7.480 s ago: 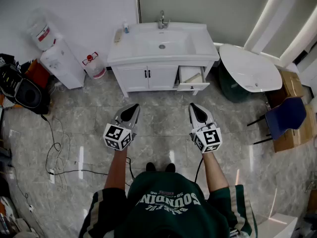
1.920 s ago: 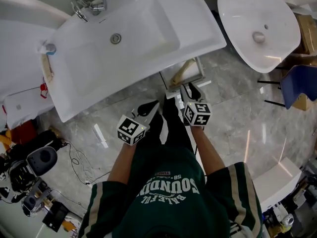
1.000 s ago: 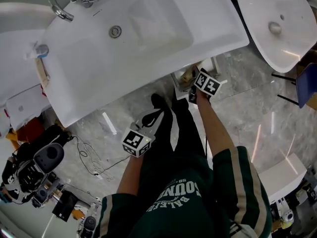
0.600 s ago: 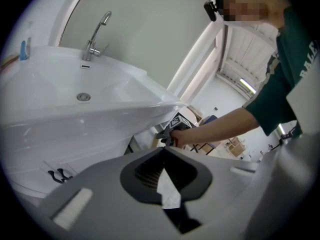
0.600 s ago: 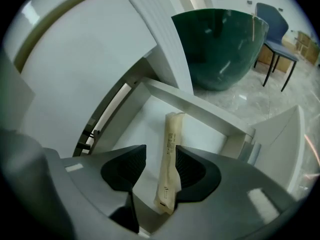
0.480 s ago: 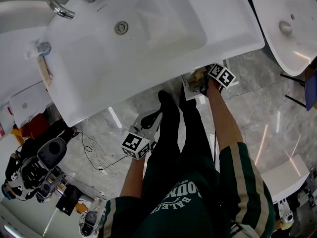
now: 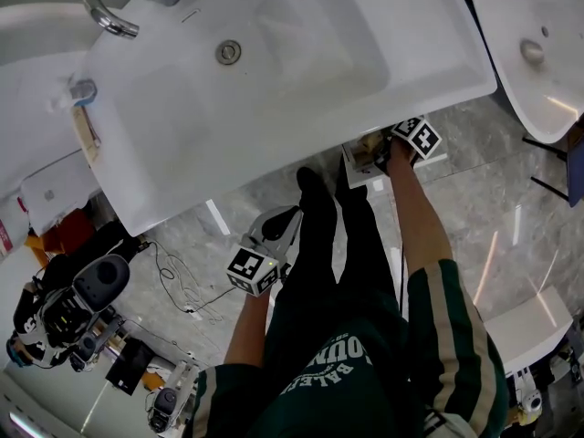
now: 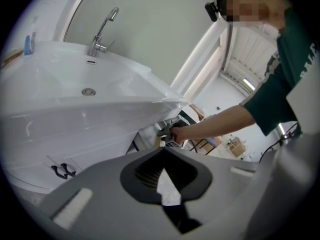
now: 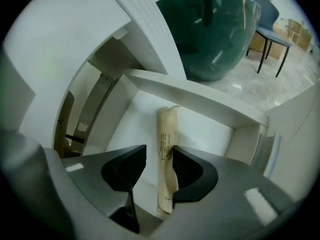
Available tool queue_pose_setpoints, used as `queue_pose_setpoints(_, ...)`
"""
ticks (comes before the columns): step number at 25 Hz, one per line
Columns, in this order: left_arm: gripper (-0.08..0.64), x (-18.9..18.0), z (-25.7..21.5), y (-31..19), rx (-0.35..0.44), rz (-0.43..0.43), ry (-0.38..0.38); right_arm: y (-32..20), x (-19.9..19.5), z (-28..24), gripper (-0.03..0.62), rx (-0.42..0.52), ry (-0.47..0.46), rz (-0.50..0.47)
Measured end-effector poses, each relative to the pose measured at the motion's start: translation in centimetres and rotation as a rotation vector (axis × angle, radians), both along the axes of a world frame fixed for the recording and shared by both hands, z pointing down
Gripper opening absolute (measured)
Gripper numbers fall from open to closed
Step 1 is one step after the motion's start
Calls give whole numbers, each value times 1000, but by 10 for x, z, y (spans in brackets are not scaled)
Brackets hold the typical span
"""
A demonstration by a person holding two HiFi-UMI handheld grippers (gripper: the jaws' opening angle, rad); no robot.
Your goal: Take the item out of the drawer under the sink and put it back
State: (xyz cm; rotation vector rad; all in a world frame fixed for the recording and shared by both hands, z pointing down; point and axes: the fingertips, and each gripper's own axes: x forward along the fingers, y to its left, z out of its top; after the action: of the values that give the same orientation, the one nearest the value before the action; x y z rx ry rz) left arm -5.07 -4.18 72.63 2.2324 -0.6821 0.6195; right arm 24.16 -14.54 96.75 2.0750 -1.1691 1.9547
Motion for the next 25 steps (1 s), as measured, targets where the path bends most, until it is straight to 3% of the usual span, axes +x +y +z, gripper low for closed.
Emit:
queue_pose_setpoints(6, 49, -10, 5, 0, -9, -14, -15, 2, 1, 7, 156, -21, 5, 13)
queue_pose_setpoints(8, 49, -13, 5, 1, -11, -14, -17, 5, 0, 9, 92, -40, -7, 6)
queue_pose_setpoints(10, 49, -14, 5, 2, -11, -15, -14, 8, -1, 10, 76, -44, -35, 9)
queue_pose_setpoints(16, 49, -10, 1, 0, -4, -11, 10, 7, -3, 2, 28, 6, -78, 16)
queue_pose_setpoints(25, 49, -9, -17, -5, 23, -2, 35, 8, -4, -31, 25, 71, -75, 32)
